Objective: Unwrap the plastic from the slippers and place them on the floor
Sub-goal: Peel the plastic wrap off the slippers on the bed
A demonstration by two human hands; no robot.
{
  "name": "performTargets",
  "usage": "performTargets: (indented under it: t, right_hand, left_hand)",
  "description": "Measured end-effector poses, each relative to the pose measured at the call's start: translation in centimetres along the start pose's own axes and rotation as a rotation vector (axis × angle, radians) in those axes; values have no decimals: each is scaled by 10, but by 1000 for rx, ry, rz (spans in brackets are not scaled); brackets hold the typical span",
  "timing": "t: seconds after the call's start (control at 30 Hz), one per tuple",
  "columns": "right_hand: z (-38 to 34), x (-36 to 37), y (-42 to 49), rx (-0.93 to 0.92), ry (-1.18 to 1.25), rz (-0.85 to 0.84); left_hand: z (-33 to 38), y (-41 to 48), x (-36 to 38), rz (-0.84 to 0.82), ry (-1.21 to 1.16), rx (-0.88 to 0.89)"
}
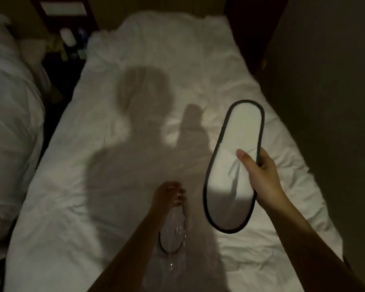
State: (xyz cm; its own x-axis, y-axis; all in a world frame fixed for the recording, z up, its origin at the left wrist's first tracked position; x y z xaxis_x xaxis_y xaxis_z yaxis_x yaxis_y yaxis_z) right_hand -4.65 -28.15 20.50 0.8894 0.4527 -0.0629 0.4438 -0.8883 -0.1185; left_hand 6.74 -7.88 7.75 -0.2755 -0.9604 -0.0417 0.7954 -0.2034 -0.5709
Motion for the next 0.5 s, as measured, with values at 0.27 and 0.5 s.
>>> performTargets:
  t: [0.27,0.5]
  right_hand:
    - [137,-15,-4,239,-178,-43]
    - [181,-35,-14,346,-217,27]
  left_hand:
    - [-81,37,7,60,64,-111]
    - [-115,58,18,128,110,-248]
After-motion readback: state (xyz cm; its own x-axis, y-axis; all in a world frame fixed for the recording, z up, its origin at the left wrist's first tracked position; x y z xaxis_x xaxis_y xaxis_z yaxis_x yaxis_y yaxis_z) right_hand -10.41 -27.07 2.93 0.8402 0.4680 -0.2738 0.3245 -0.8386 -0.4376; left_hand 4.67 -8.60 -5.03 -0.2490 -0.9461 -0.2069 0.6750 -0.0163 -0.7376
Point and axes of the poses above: each hand's wrist, its own y-axis towards the middle knuckle, its own x-axis out of the palm, z = x × y, the point moved 4 cm from there along y, towards the middle knuckle, and after that the axes turned 13 degrees about z, right-handed, at the moved point
